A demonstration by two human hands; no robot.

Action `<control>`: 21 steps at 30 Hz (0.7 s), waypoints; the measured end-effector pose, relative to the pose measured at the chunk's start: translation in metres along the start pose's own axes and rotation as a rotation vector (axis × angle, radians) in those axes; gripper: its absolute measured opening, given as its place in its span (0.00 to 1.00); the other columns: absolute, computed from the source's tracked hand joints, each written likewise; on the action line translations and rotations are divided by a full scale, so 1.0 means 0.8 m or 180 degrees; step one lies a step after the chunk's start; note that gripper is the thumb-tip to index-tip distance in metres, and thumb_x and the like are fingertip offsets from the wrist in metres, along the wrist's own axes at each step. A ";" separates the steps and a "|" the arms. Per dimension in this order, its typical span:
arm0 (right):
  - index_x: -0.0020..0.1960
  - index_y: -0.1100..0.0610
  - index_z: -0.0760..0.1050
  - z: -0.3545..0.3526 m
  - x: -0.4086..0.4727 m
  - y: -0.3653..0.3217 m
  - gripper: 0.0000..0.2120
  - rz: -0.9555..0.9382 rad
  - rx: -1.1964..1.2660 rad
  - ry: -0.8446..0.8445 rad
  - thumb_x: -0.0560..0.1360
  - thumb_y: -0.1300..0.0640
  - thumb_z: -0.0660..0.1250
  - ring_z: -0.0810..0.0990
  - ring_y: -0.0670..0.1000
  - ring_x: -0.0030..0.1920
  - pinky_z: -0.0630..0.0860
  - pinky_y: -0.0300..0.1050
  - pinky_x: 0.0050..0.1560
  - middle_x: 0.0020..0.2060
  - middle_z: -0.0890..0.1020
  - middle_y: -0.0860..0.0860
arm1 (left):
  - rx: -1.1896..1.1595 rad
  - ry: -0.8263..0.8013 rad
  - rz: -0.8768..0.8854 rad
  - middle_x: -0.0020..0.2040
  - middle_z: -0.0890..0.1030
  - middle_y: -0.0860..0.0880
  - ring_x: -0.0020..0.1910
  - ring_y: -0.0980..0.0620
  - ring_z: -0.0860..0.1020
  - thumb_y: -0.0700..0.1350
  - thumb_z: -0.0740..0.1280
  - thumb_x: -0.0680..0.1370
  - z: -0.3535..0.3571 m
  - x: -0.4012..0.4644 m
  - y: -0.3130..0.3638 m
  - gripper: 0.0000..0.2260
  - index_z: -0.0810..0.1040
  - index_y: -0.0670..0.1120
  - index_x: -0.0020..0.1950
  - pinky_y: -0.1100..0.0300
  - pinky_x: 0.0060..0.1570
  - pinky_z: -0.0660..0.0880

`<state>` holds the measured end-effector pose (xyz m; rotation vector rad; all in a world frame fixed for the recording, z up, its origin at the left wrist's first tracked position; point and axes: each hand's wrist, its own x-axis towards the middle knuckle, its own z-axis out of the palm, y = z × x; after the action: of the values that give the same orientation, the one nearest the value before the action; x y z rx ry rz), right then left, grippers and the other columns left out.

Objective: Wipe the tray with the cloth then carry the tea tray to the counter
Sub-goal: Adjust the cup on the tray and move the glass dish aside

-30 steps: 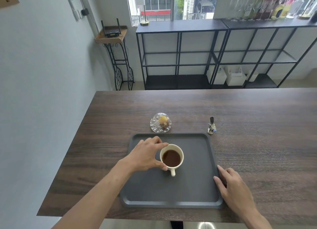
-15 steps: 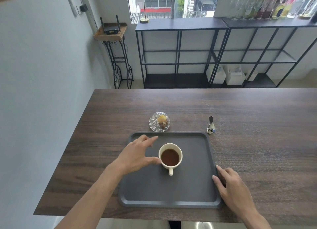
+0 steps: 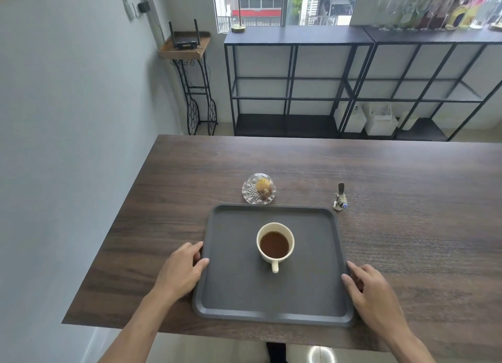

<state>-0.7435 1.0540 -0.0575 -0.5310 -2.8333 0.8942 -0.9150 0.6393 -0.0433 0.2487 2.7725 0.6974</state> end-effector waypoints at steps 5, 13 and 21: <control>0.65 0.58 0.79 0.000 0.000 0.003 0.17 -0.0030 -0.0053 -0.0014 0.79 0.54 0.71 0.75 0.48 0.43 0.74 0.50 0.44 0.39 0.74 0.42 | 0.0016 0.0024 0.0079 0.46 0.77 0.54 0.49 0.48 0.79 0.50 0.72 0.80 -0.002 -0.003 0.002 0.20 0.77 0.47 0.71 0.49 0.53 0.77; 0.67 0.58 0.79 -0.002 -0.001 0.000 0.18 0.0008 -0.0030 -0.0029 0.79 0.53 0.70 0.75 0.46 0.45 0.73 0.46 0.45 0.40 0.75 0.40 | -0.0036 0.0095 0.0075 0.45 0.78 0.53 0.47 0.49 0.79 0.48 0.72 0.79 -0.003 -0.008 0.009 0.18 0.79 0.45 0.67 0.48 0.52 0.78; 0.66 0.57 0.80 -0.004 -0.001 0.000 0.18 0.0050 -0.0004 -0.0059 0.78 0.51 0.71 0.75 0.43 0.45 0.72 0.43 0.44 0.39 0.75 0.40 | -0.0051 0.0068 0.0008 0.44 0.78 0.55 0.45 0.52 0.79 0.51 0.73 0.79 -0.004 -0.003 0.004 0.18 0.80 0.46 0.66 0.50 0.52 0.78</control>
<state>-0.7421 1.0551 -0.0551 -0.5488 -2.8503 0.9051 -0.9136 0.6399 -0.0385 0.2430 2.7861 0.7268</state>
